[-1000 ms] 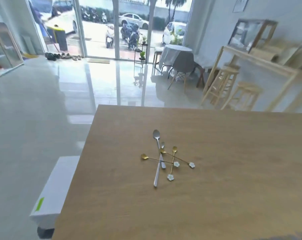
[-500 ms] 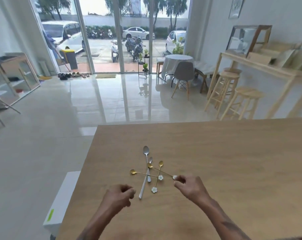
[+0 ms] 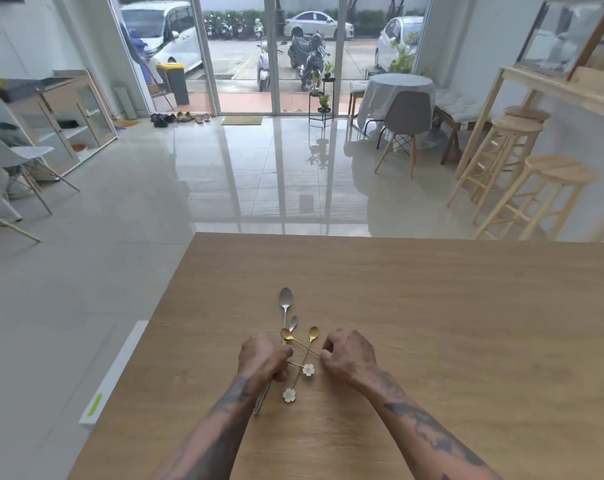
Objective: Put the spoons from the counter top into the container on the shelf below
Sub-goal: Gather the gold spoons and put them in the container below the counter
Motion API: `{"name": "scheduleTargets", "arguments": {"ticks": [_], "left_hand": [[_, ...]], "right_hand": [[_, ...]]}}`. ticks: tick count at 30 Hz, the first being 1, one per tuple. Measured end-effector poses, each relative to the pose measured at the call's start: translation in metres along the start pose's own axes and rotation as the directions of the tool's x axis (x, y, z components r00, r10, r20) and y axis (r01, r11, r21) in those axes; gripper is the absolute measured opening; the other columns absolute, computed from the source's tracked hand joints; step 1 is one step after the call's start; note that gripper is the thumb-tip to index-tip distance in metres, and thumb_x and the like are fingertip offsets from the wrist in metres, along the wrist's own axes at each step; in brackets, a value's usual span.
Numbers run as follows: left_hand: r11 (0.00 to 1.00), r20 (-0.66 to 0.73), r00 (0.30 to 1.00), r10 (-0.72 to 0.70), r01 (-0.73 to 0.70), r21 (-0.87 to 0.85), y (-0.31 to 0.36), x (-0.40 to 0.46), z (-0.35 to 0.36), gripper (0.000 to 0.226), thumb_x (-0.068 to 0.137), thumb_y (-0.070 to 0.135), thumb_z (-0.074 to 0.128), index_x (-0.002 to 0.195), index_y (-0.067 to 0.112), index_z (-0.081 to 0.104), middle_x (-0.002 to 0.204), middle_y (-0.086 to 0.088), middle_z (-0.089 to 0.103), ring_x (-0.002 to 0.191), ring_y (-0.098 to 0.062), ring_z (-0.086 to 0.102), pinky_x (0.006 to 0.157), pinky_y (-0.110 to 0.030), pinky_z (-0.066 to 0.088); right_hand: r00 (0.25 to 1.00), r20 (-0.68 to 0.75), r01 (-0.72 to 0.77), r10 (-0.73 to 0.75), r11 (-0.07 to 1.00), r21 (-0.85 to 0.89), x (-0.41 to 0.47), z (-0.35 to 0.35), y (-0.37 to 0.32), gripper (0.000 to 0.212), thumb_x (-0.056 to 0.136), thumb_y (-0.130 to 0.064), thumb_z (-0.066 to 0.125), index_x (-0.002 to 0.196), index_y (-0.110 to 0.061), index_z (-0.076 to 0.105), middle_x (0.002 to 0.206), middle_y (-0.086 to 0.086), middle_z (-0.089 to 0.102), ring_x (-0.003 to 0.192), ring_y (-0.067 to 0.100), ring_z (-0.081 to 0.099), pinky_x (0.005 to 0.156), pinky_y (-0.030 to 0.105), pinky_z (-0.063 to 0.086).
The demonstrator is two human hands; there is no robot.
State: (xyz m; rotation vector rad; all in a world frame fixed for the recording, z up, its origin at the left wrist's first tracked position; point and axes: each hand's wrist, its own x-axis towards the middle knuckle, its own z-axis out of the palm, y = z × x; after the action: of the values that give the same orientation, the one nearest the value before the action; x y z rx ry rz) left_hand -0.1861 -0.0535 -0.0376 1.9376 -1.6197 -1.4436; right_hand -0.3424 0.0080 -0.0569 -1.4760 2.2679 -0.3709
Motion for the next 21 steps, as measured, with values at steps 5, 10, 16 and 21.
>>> {"name": "scheduleTargets", "arguments": {"ticks": [5,10,16,21], "left_hand": [[0.998,0.004,0.998,-0.059,0.059,-0.019,0.004,0.006,0.009,0.014,0.087,0.005,0.075,0.084,-0.008,0.077,0.066,-0.014,0.074,0.053,-0.022,0.067,0.059,-0.029,0.056],[0.991,0.015,0.991,-0.129,0.13,-0.03,0.011,0.005,0.012,0.011,0.087,0.001,0.074,0.087,-0.009,0.075,0.065,-0.015,0.073,0.05,-0.02,0.066,0.045,-0.025,0.051],[0.995,0.013,0.996,-0.094,0.094,-0.014,0.005,-0.005,0.005,0.014,0.082,0.005,0.073,0.07,-0.001,0.076,0.046,-0.004,0.068,0.029,-0.008,0.055,0.029,-0.014,0.036],[0.999,0.021,0.999,0.044,-0.044,-0.007,0.005,-0.024,-0.019,0.022,0.084,0.01,0.072,0.063,0.004,0.075,0.05,-0.004,0.07,0.031,-0.008,0.052,0.032,-0.018,0.035]], "right_hand": [[0.999,0.002,0.052,-0.052,0.999,0.002,0.002,0.001,0.003,0.016,0.087,-0.026,0.062,0.084,-0.015,0.072,0.094,0.0,0.065,0.08,0.014,0.06,0.071,0.026,0.051],[0.996,0.039,0.083,-0.082,0.996,-0.034,0.004,0.003,0.003,0.016,0.085,-0.025,0.064,0.083,-0.013,0.074,0.089,0.0,0.066,0.074,0.012,0.057,0.064,0.023,0.044],[0.995,0.091,0.023,-0.028,0.998,0.058,0.004,-0.001,0.005,0.018,0.086,-0.023,0.063,0.081,-0.011,0.075,0.086,0.005,0.074,0.071,0.014,0.064,0.061,0.026,0.052],[0.998,0.031,-0.061,0.055,0.958,0.28,-0.012,-0.023,-0.001,0.017,0.083,-0.02,0.064,0.075,-0.008,0.073,0.072,0.005,0.071,0.062,0.011,0.06,0.06,0.031,0.057]]}}
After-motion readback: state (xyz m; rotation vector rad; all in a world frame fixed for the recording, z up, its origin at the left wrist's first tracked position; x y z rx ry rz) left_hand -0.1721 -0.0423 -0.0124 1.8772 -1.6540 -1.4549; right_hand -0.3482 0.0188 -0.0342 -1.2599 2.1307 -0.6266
